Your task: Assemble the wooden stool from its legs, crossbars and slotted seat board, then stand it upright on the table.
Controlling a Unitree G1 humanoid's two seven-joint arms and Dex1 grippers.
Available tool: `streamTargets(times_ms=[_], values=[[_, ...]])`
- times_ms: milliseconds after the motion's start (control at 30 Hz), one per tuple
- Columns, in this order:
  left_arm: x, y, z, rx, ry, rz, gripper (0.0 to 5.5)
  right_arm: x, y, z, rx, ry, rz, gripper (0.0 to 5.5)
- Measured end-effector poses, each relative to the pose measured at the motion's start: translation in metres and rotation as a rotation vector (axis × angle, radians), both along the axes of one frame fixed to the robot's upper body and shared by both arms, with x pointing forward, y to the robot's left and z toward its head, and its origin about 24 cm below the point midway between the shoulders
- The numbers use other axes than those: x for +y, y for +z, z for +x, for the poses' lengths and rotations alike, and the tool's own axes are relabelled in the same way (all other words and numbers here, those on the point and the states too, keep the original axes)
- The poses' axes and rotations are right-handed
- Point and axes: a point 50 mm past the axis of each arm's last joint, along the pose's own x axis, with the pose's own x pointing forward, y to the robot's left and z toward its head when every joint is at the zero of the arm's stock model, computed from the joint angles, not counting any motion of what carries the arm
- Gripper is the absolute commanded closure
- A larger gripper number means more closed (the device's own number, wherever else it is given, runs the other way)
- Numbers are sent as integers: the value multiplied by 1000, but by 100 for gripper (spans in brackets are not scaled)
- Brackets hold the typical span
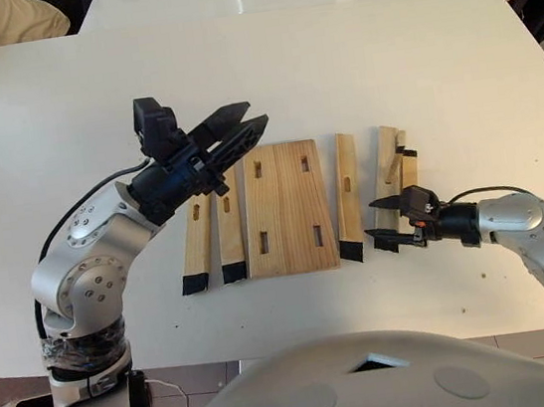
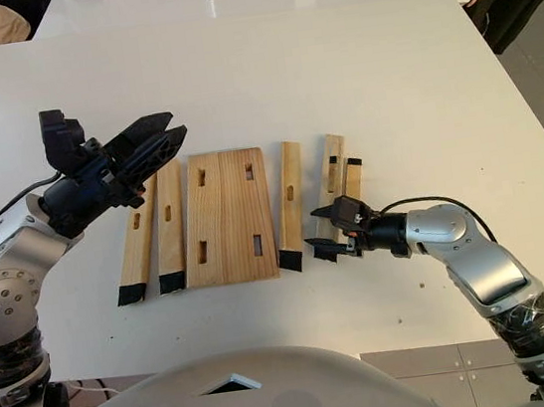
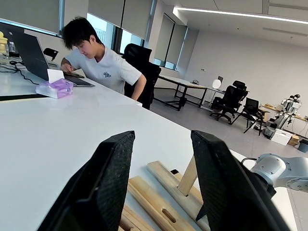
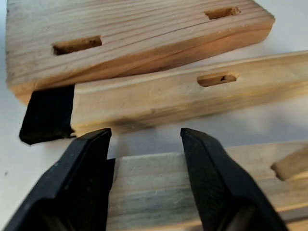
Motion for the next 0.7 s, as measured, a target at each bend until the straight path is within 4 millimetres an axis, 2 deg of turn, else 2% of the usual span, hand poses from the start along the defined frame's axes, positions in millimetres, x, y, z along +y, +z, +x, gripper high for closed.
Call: streamTargets(times_ms=[200, 400, 533, 600, 700], values=[[0, -4, -3, 1, 34, -14, 332, -18, 5, 11, -8, -9, -51, 281], [-1, -6, -11, 2, 62, -26, 332, -25, 11, 11, -6, 31, -111, 281], [-1, -8, -15, 8, 84, -27, 332, -25, 39, 9, -30, -43, -35, 260], [0, -9, -18, 9, 96, -26, 332, -27, 54, 6, -45, -119, 9, 217], [1, -10, -21, 13, 120, -27, 332, -27, 56, -4, -10, -217, 39, 217]])
